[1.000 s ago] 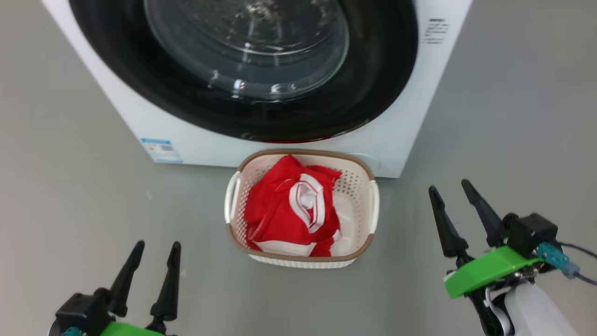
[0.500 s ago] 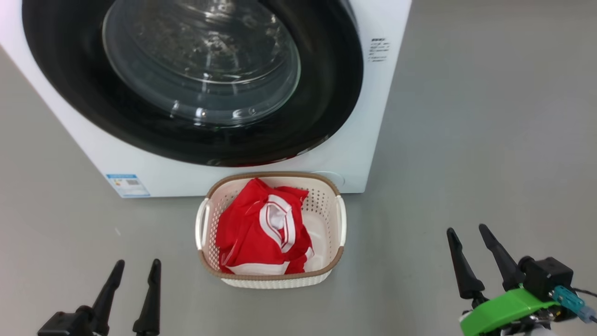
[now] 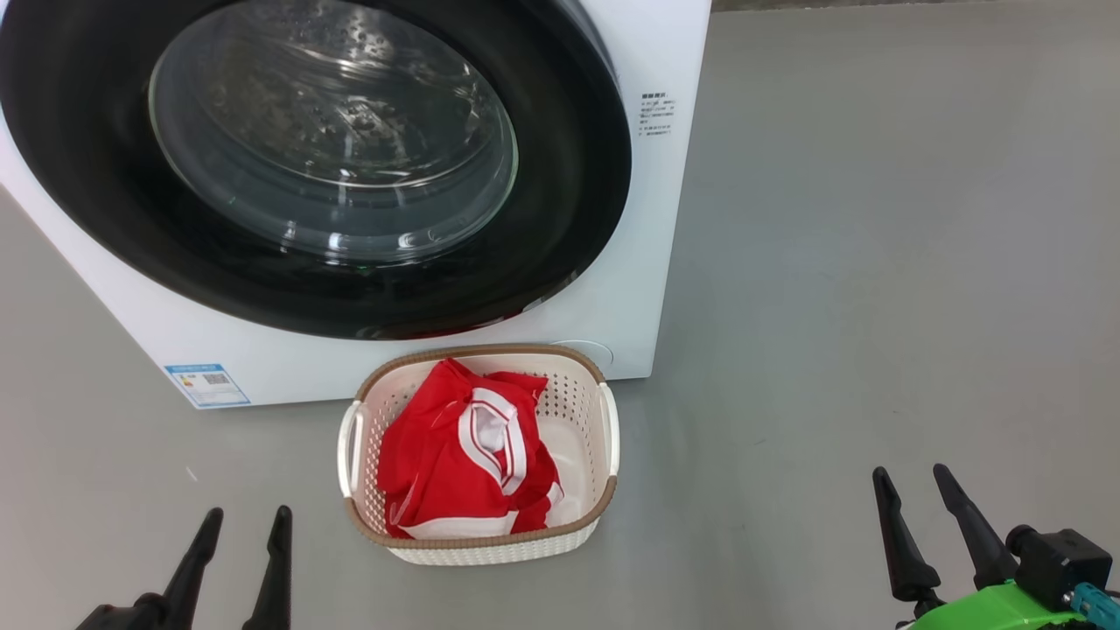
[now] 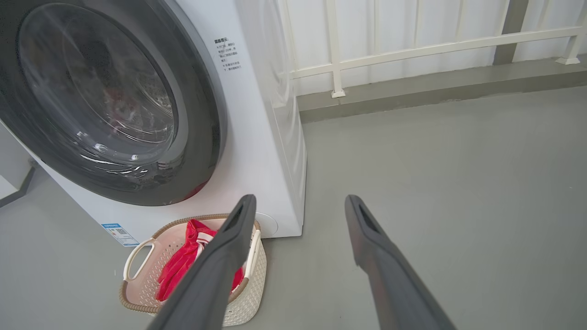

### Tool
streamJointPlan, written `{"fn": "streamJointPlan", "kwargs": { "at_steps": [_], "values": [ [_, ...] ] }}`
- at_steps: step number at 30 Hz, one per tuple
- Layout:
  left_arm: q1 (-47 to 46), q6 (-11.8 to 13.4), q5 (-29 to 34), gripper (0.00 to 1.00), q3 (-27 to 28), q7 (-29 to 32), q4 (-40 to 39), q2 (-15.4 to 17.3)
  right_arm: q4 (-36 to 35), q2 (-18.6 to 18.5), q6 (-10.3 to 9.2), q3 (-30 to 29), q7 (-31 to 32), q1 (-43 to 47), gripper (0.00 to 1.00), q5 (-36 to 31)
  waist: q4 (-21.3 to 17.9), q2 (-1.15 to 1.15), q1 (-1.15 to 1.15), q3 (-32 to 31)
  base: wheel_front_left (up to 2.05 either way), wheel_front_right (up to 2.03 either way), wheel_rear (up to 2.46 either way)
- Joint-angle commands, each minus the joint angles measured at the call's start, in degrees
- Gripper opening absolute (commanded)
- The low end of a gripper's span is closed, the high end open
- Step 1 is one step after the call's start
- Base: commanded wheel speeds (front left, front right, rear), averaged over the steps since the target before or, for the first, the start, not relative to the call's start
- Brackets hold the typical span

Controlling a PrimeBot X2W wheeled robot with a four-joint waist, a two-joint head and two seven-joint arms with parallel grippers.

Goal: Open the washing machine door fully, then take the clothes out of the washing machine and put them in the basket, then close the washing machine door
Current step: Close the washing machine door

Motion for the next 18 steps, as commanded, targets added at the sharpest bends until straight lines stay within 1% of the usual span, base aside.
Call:
{"fn": "streamJointPlan", "kwargs": {
  "at_steps": [1, 18],
  "values": [
    [-0.46, -0.32, 0.65, 1.0, 2.35, -0.7, -1.59, 1.09, -1.62, -0.42, -0.06, 0.81, -0.21, -0.03, 1.0, 0.7, -0.05, 0.0, 0.0, 0.0, 0.0, 0.0, 0.0],
    [-0.48, -0.32, 1.02, 1.0, 2.74, -0.7, -2.07, 0.29, -2.48, 0.6, -0.06, -0.75, -0.21, 0.33, 1.0, 0.1, 0.54, 0.0, 0.0, 0.51, 0.0, 0.0, 0.0]
  ]
}}
